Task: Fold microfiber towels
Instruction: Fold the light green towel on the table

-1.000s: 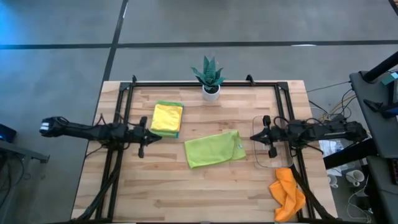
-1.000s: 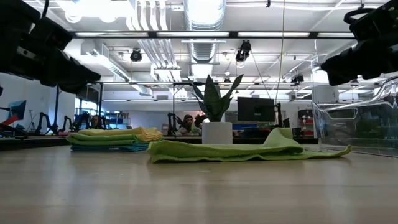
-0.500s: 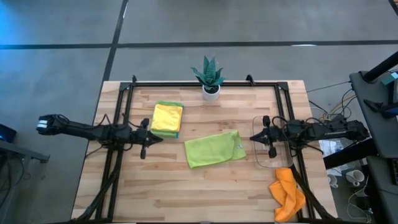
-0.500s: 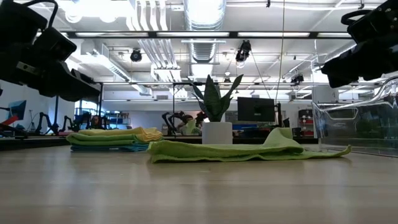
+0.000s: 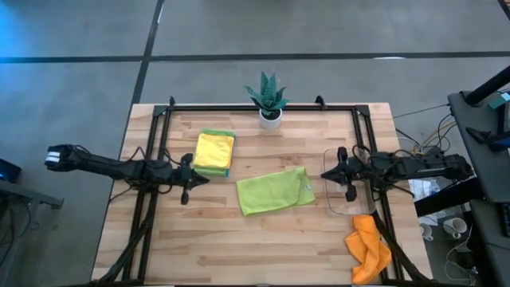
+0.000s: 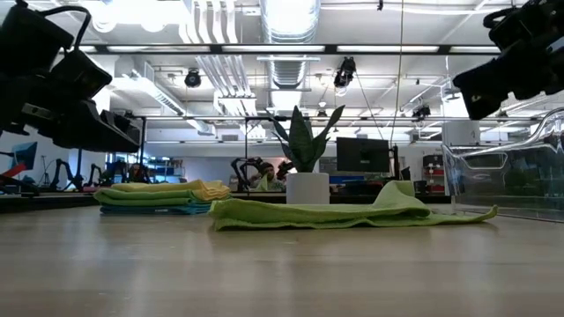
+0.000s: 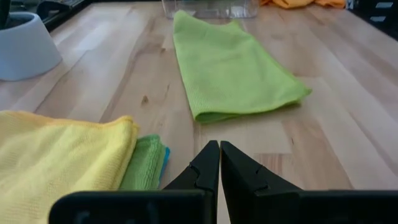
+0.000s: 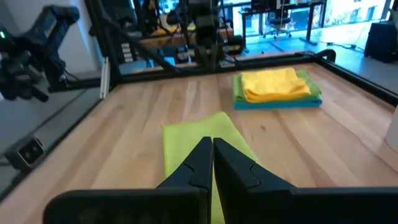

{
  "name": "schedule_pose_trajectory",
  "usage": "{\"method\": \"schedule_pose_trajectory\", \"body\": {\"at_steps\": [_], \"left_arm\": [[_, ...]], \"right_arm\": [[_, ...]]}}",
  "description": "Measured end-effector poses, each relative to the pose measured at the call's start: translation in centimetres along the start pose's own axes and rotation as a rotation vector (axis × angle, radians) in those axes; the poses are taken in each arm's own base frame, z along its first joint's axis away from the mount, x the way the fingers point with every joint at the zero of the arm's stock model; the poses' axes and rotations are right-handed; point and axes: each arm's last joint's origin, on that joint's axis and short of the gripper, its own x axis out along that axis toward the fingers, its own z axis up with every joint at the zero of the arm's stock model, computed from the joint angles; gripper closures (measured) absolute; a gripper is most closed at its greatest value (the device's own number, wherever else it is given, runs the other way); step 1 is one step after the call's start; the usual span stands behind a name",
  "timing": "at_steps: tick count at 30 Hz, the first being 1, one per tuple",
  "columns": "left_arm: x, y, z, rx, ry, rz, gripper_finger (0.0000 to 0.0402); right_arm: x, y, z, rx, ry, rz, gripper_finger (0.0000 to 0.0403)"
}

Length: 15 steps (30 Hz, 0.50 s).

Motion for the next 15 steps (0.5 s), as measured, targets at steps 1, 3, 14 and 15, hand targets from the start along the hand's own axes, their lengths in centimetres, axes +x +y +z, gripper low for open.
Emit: {"method": "schedule_pose_trajectory", "body": {"at_steps": [1, 3, 14, 15], "left_arm": [[0.0, 0.0, 0.0, 0.001, 0.005, 0.0, 0.0401], [0.1, 0.0, -0.1, 0.002, 0.014, 0.001, 0.0401], [0.4, 0.0, -0.6, 0.01, 0.072, 0.003, 0.0401], [0.5, 0.0, -0.7, 0.01, 0.079, 0.003, 0.0402]], "right_arm": [[-0.1, 0.0, 0.3, 0.009, -0.008, 0.001, 0.0394], [-0.2, 0.1, 0.8, 0.027, -0.025, 0.004, 0.0394], [-1.1, 0.5, 3.9, 0.043, -0.118, 0.018, 0.0394], [-1.2, 0.6, 4.2, 0.043, -0.126, 0.02, 0.0394]]}}
